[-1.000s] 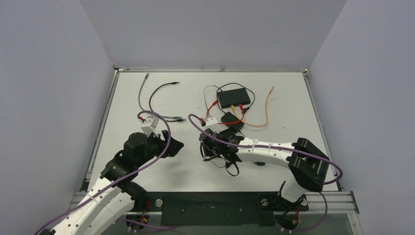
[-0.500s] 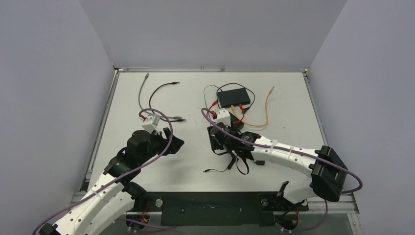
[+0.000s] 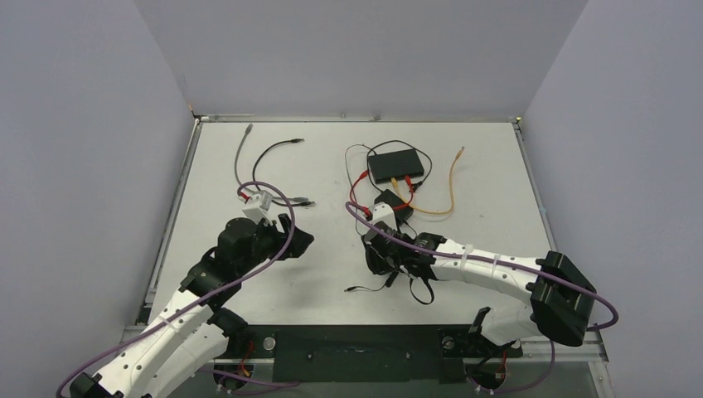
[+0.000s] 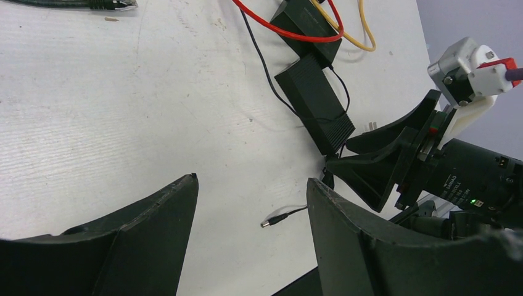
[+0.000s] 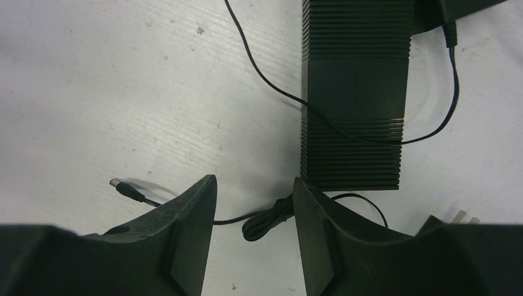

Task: Insert the plug into the switch port
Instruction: Move the switch port to the center of the board.

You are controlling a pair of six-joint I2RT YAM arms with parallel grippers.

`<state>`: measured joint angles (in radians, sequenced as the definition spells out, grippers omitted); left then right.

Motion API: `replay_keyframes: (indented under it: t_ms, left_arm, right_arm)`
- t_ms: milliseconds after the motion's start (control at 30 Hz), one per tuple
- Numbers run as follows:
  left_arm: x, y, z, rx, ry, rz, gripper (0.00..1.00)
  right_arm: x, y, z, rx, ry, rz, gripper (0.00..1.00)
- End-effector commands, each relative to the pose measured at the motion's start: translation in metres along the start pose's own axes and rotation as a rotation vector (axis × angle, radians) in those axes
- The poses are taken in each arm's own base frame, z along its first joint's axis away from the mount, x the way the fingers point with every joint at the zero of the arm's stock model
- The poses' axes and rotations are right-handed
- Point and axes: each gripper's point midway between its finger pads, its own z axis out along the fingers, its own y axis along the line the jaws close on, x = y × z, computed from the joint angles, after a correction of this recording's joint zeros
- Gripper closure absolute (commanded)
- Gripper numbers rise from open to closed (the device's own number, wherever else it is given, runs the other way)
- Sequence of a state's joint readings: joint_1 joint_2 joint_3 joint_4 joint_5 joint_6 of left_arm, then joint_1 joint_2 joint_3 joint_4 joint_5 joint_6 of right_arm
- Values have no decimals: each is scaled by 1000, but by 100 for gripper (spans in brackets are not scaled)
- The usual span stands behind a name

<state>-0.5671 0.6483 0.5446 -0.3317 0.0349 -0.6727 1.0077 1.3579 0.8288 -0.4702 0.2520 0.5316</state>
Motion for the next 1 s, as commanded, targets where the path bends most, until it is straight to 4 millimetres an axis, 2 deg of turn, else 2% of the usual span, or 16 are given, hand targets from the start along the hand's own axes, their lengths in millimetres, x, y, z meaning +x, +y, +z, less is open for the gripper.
replay_keyframes:
  t_ms: [0, 233, 433, 967]
  left_arm:
    - [-11, -12, 3, 60, -40, -1, 37]
    - [-11, -13, 3, 67, -35, 8, 37]
    - [-13, -12, 1, 68, -40, 12, 37]
    - [-13, -11, 1, 72, -41, 18, 38]
  right_arm:
    - [-1, 12, 5, -43, 19, 2, 56]
    - [-9, 20, 22, -19, 33, -9, 56]
    - [-18, 17, 34, 26, 21, -4, 55]
    - [-25, -20, 52, 127, 29, 68, 50]
